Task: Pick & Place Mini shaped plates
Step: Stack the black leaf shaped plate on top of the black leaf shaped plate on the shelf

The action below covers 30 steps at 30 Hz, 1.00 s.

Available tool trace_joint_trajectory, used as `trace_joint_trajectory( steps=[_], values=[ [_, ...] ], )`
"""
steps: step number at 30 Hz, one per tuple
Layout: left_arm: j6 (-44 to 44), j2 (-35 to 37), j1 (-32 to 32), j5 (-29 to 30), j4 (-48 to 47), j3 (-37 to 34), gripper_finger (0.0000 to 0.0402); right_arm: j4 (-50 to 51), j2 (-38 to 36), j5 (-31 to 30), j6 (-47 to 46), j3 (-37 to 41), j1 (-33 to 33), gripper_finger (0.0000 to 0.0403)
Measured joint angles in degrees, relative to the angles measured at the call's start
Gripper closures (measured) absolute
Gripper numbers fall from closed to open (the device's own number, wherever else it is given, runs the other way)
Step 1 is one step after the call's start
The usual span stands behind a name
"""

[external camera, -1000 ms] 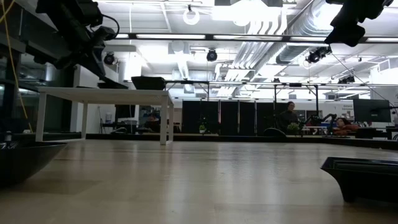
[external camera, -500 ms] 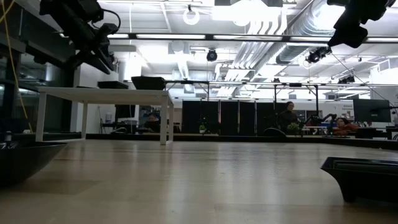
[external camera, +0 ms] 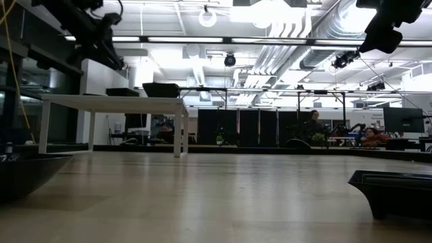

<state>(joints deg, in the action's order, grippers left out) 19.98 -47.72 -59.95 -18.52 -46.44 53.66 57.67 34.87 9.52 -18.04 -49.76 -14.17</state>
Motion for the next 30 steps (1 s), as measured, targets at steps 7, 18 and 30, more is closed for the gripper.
trace_joint_trajectory(
  steps=[7, 18, 30],
  values=[
    [2.41, 3.53, 9.43, 4.51, 0.00, 0.01, 0.0325, -0.04, -0.02, -0.15, 0.24, 0.00, 0.00, 0.0178],
    [11.08, 2.09, 35.31, 19.02, 2.60, 0.01, 0.0325, -0.76, -0.02, 0.46, -0.01, 0.02, -0.01, 0.0178],
    [23.68, -2.92, 58.12, 30.19, 2.62, 0.01, 0.0325, -0.21, -0.02, 1.54, 0.35, 0.02, 0.00, 0.0178]
  ],
)
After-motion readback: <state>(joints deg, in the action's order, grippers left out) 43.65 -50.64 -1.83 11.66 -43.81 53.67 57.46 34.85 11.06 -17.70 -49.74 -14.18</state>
